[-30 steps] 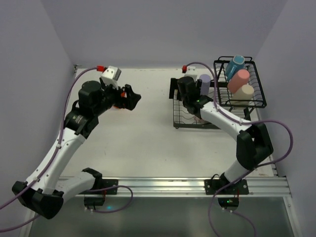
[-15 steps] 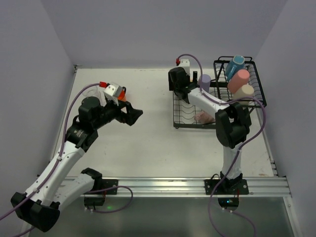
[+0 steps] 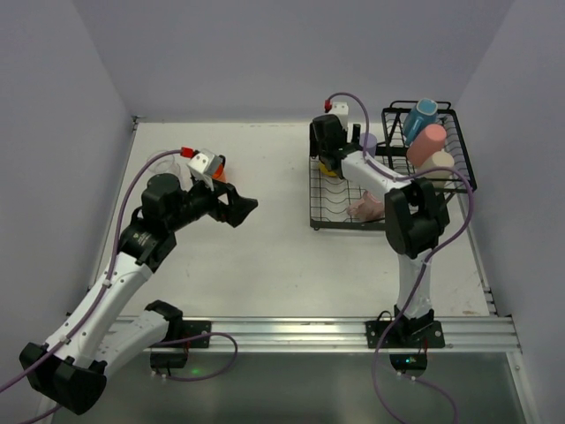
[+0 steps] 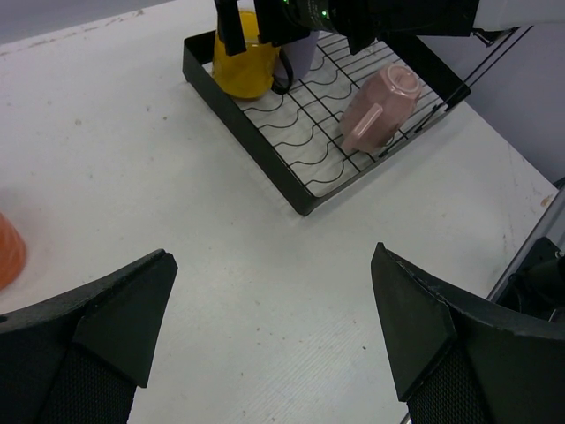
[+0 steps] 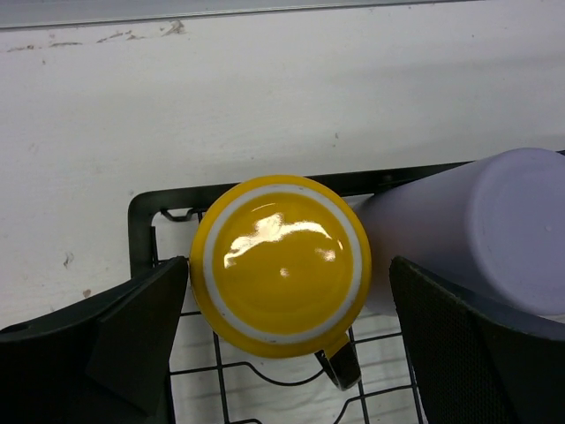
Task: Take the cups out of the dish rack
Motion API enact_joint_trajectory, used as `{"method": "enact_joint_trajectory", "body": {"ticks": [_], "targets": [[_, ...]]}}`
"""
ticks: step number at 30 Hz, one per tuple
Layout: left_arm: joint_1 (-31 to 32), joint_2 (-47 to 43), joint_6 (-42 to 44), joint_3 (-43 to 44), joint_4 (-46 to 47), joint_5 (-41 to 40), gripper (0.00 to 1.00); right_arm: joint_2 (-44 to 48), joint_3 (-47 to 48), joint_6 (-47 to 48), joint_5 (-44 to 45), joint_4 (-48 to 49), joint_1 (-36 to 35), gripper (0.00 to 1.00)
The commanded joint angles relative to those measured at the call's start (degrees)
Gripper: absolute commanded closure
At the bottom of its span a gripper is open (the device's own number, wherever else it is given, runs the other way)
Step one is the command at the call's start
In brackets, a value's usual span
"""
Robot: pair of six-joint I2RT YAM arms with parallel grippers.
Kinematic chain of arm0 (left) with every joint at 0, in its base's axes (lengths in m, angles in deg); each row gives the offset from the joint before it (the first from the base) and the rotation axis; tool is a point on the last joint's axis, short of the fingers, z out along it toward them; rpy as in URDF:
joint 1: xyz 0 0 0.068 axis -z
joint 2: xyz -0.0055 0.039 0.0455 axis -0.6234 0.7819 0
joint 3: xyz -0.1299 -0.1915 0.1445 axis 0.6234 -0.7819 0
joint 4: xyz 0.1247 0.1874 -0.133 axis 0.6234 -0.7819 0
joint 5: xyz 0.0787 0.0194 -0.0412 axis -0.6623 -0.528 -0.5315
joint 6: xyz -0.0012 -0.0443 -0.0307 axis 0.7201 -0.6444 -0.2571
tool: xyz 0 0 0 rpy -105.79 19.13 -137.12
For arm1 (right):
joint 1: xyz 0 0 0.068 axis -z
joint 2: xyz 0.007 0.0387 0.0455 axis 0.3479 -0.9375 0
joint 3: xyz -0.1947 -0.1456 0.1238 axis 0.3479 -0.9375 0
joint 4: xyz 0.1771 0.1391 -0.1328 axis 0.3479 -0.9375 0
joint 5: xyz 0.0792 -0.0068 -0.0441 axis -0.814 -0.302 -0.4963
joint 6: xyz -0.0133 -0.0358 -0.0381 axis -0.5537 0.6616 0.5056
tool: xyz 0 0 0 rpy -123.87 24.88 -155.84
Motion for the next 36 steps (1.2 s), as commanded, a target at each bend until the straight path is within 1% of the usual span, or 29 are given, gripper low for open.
{"method": "enact_joint_trajectory", "body": {"ticks": [1, 12, 19, 21, 22, 23, 25, 26, 28, 29, 30, 36], "targets": [[0.2, 0.0, 0.1, -0.2, 2.7, 1.1, 0.0, -1.4, 2.9, -0.9, -2.1, -0.5, 0.9, 0.01], [0.2, 0.6, 0.6, -0.2, 2.5, 0.0, 0.0, -4.2, 4.0, -2.9, -4.7, -0.9, 2.1, 0.01], [0.2, 1.3, 0.6, -0.2, 2.4, -0.3, 0.0, -3.7, 4.1, -4.6, -6.1, -1.0, 2.7, 0.01], [0.2, 1.4, 0.6, -0.1, 2.4, -0.6, 0.0, -3.6, 4.0, -4.9, -6.3, -1.1, 2.8, 0.02], [0.2, 1.4, 0.6, -0.2, 2.4, -0.7, 0.0, -3.2, 3.5, -5.2, -6.2, -1.1, 2.8, 0.05], [0.2, 1.4, 0.6, -0.1, 2.4, -1.0, 0.0, -2.8, 2.9, -5.3, -6.0, -0.9, 2.7, 0.14], [0.2, 1.4, 0.5, -0.1, 2.4, -1.1, 0.0, -1.1, -0.5, -5.1, -4.9, 2.3, 2.7, 0.24], [0.1, 1.6, 0.3, -0.1, 2.4, -1.0, 0.0, 1.3, -1.7, -5.0, -4.6, 3.3, 2.7, 0.34], [0.2, 2.0, -0.3, 0.0, 2.5, -0.9, 0.0, 3.7, -4.6, -4.2, -3.4, 6.3, 2.3, 0.39], [0.1, 2.2, -0.6, 0.1, 2.8, -0.6, 0.0, 6.3, -5.6, -3.8, -3.1, 8.2, 2.2, 0.48], [0.2, 2.3, -0.9, 0.1, 3.2, -0.3, 0.0, 7.4, -6.3, -3.3, -2.9, 9.0, 2.0, 0.51], [0.2, 3.6, -6.3, -0.2, 6.5, 2.2, 0.0, 15.6, -11.4, -0.7, -1.4, 13.8, -0.6, 0.53]]}}
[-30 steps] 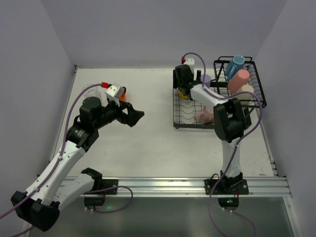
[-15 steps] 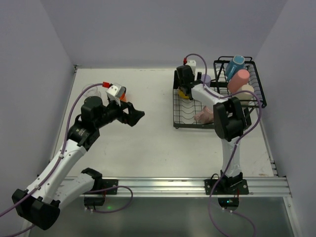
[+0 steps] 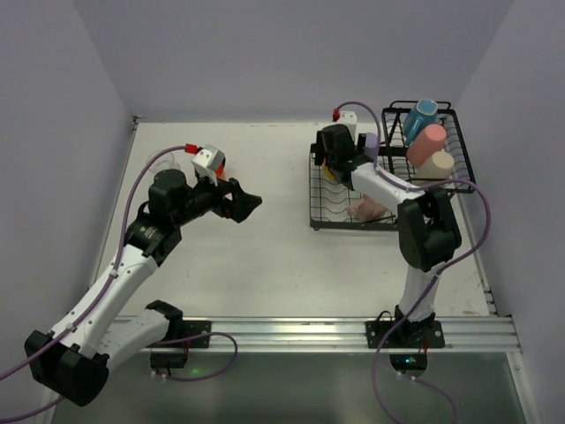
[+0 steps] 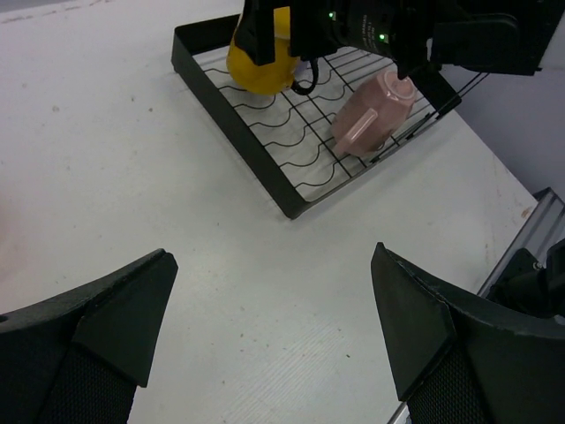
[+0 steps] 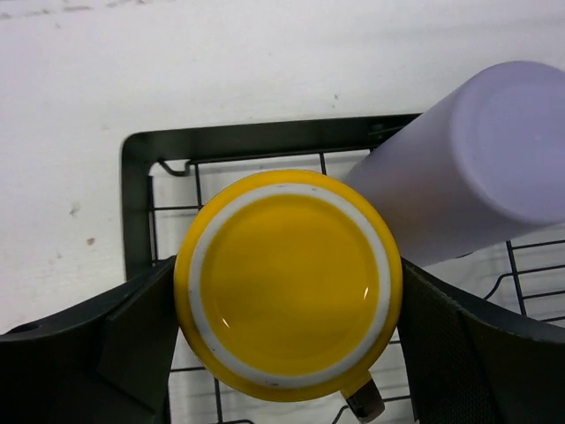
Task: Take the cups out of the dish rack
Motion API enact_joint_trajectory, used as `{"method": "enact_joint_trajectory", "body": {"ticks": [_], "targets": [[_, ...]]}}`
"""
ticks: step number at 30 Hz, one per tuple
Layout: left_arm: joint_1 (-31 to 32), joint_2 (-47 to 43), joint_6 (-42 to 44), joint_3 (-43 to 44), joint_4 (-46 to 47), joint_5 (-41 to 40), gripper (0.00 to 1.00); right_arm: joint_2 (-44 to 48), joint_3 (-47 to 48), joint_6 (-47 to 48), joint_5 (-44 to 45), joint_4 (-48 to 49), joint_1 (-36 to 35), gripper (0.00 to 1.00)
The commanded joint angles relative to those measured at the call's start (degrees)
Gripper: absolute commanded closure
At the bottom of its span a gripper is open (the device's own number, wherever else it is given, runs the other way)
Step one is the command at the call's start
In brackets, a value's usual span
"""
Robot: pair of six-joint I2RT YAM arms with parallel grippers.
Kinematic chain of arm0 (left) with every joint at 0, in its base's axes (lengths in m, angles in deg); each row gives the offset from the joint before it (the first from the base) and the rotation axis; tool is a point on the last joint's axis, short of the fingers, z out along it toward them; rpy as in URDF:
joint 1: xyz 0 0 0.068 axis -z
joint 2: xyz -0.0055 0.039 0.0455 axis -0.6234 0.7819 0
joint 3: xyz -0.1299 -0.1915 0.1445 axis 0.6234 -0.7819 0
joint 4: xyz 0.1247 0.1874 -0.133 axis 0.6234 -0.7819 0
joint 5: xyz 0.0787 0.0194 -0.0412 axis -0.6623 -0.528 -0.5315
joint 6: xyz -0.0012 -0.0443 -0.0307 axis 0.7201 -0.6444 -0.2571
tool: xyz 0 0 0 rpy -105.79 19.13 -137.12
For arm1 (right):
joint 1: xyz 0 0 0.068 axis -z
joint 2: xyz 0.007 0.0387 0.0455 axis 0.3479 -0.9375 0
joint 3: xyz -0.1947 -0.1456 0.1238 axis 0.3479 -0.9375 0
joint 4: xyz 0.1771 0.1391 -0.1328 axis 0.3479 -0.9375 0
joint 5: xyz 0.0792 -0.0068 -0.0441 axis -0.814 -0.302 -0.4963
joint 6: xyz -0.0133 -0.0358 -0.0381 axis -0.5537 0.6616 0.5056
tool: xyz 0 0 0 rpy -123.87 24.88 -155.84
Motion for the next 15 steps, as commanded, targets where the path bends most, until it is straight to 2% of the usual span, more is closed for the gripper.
{"method": "enact_joint_trajectory", "body": {"ticks": [1, 9, 12, 15], "targets": [[0.2, 0.7, -5.5, -0.3, 5.0, 2.0, 0.0, 9.7, -1.8, 1.4, 2.9, 10.2, -2.0, 0.53], [0.2, 4.0, -16.3, -5.5, 19.5, 5.6, 0.0, 20.8, -9.7, -2.6, -4.6, 13.5, -5.5, 0.53], [0.2, 6.4, -19.7, -7.7, 26.5, 7.5, 0.02, 27.4, -14.8, -12.7, -15.7, 15.2, -5.5, 0.53], [0.4, 8.5, -22.7, -9.4, 33.2, 10.0, 0.06, 33.2, -20.0, -18.5, -26.0, 19.5, -5.5, 0.52]]}}
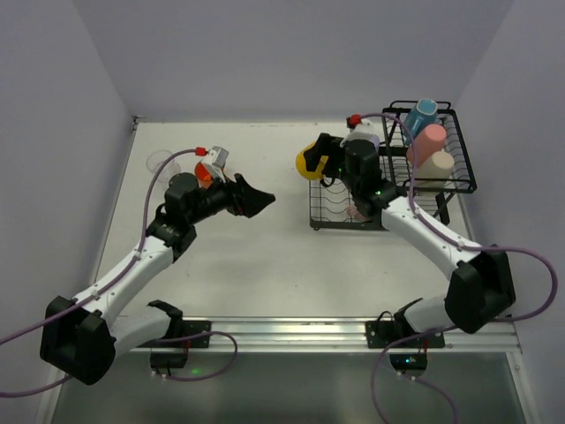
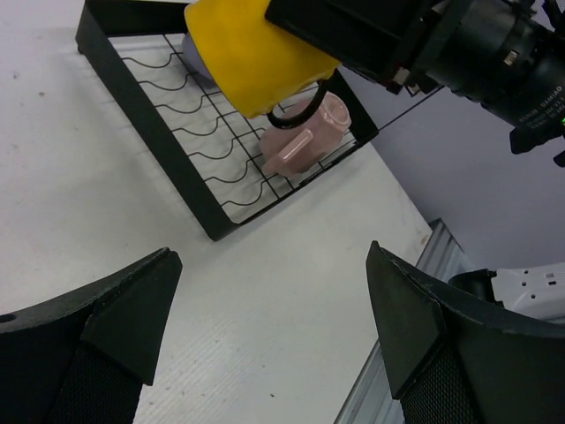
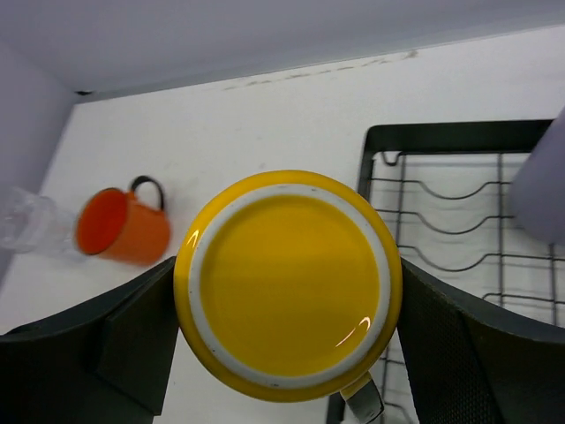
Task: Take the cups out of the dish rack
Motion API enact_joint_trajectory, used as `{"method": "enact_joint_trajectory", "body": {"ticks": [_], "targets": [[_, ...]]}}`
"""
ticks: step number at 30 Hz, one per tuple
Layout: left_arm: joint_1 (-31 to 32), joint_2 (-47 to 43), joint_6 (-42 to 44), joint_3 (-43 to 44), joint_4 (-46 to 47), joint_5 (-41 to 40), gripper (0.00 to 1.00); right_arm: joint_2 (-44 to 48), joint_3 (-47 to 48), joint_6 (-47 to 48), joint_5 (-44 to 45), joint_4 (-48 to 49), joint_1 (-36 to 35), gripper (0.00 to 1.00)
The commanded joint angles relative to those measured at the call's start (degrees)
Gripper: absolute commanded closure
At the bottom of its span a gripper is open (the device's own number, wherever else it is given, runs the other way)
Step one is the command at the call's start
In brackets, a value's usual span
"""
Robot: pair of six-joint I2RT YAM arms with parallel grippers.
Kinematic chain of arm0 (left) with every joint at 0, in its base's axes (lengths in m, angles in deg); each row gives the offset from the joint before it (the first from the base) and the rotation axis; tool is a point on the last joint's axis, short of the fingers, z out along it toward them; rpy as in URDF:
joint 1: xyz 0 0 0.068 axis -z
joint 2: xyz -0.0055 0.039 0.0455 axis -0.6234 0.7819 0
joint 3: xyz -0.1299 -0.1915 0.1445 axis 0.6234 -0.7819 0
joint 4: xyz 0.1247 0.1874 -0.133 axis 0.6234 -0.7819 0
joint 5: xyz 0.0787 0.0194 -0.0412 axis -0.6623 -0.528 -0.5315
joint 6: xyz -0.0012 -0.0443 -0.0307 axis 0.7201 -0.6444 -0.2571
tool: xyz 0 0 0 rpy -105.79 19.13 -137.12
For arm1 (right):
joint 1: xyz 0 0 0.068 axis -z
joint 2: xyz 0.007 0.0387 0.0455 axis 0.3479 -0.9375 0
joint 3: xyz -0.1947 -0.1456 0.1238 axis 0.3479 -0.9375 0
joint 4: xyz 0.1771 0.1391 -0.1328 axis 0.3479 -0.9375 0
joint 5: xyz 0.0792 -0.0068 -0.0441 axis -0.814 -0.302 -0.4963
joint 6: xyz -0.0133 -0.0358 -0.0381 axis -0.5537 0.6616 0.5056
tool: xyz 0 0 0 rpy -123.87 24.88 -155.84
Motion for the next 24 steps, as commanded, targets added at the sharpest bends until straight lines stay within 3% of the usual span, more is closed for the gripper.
{"method": "enact_joint_trajectory", "body": {"ticks": [1, 11, 22, 23, 24], "targets": [[0.4, 2.5, -7.2, -2.0, 15.0, 4.7, 0.07, 8.6, -4.3, -13.4, -15.1, 13.3, 0.0, 0.52], [1.9, 9.7, -16.3, -3.2, 30.5, 8.0, 0.24, 12.3, -15.0, -30.8, -32.7, 27.7, 0.0, 0.51], [3.3, 13.0, -17.3, -2.6, 37.2, 7.2, 0.63, 3.7, -18.0, -42.2, -41.8, 40.1, -0.1, 0.51], [3.3, 13.0, -17.2, -2.7, 37.6, 7.0, 0.78, 3.1, -18.1, -43.0, -42.3, 41.7, -0.1, 0.51], [3.3, 12.5, -17.0, -2.7, 37.5, 6.6, 0.86, 2.6, -18.5, -44.3, -42.6, 42.4, -0.1, 0.51]]}}
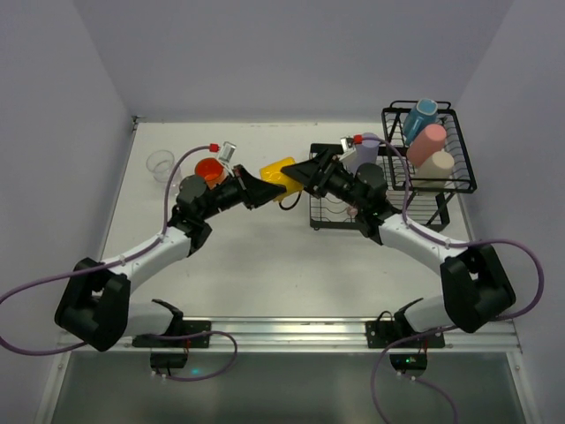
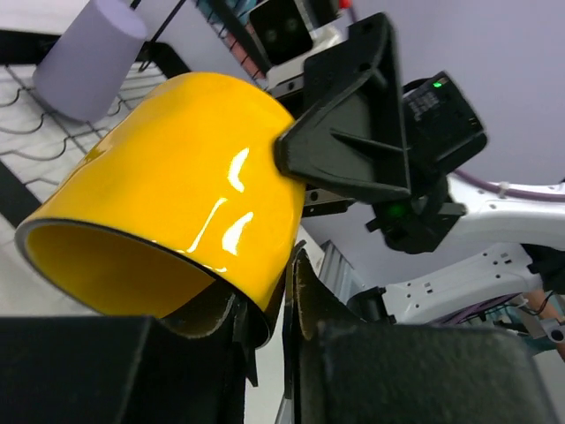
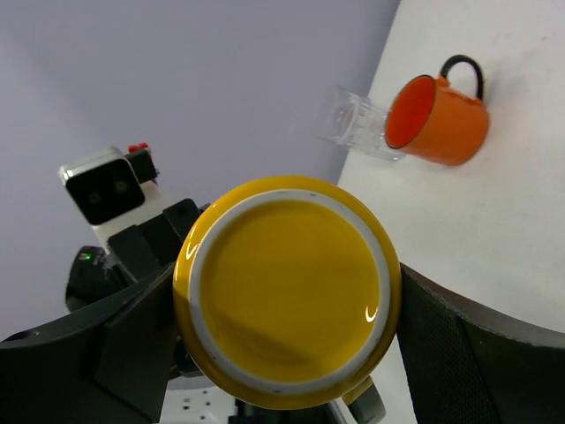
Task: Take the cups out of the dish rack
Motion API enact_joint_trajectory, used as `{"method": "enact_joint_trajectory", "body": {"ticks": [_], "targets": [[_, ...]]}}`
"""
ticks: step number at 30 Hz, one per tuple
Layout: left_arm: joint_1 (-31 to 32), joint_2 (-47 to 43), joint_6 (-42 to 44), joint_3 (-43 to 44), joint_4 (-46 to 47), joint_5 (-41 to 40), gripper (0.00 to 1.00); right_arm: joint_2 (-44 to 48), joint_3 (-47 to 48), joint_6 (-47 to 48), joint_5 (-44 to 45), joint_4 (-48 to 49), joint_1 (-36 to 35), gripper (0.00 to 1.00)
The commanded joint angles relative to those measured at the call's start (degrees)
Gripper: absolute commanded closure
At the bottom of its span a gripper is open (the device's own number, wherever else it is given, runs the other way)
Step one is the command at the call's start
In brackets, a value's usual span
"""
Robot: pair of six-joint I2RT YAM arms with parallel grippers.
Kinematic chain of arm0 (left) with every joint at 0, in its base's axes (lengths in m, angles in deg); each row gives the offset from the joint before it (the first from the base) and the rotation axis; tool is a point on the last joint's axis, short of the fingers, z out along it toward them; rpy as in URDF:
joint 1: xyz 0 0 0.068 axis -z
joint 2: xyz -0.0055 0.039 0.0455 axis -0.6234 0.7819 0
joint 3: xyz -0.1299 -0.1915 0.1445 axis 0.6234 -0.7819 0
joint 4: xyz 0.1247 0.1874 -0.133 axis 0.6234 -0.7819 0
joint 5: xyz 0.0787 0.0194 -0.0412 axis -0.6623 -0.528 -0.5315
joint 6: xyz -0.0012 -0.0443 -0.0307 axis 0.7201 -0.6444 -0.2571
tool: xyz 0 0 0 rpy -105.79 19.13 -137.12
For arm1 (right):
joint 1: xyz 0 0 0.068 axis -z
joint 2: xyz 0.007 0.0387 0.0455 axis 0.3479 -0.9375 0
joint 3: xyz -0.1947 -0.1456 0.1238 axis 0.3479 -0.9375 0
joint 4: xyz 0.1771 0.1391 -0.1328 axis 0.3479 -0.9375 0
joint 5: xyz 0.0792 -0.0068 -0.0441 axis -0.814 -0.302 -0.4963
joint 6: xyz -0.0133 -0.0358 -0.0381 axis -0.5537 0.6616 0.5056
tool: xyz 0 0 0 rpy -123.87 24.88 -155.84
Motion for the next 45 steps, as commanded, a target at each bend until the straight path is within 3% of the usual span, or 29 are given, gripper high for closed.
{"method": "enact_joint_trajectory", "body": {"ticks": [1, 2, 6, 7, 11, 16, 22, 34, 40, 45], "targets": [[0.4, -0.9, 2.1, 0.7, 5.1, -2.1, 0.92, -1.4, -0.2, -5.9, -5.2, 11.0, -0.8, 0.49], [0.4, -1.3, 3.1, 1.0, 3.3, -2.9, 1.0, -1.9, -0.5, -6.2, -5.5, 11.7, -0.8, 0.38], [0.4, -4.4, 11.4, 6.8, -12.3, -11.3, 1.0, -1.9, -1.8, -5.0, -5.4, 10.4, -0.8, 0.01], [0.4, -4.6, 14.9, 8.5, -20.2, -15.8, 1.0, -1.6, -2.0, -4.2, -5.2, 9.6, -0.8, 0.01], [0.4, -3.0, 21.9, 18.0, -35.5, -23.1, 1.0, 0.4, -3.4, 0.8, -3.1, 1.3, -0.9, 0.01], [0.4, 1.7, 26.4, 27.0, -49.6, -28.0, 1.0, 2.6, -6.8, 4.6, -1.4, -3.5, -0.8, 0.01], [0.4, 10.6, 30.5, 36.3, -59.4, -32.4, 1.0, 5.8, -10.8, 7.9, 0.4, -6.3, -0.9, 0.01], [0.3, 38.6, 37.8, 63.8, -79.8, -42.5, 1.0, 20.2, -10.2, 22.1, 11.5, -24.4, -2.1, 0.01], [0.3, 48.2, 40.1, 74.9, -87.1, -45.1, 1.0, 23.8, -9.7, 25.1, 14.2, -27.1, -3.1, 0.01], [-0.1, 53.8, 41.7, 79.2, -91.4, -46.1, 1.0, 24.2, -9.7, 25.7, 14.5, -27.5, -3.8, 0.01]]}}
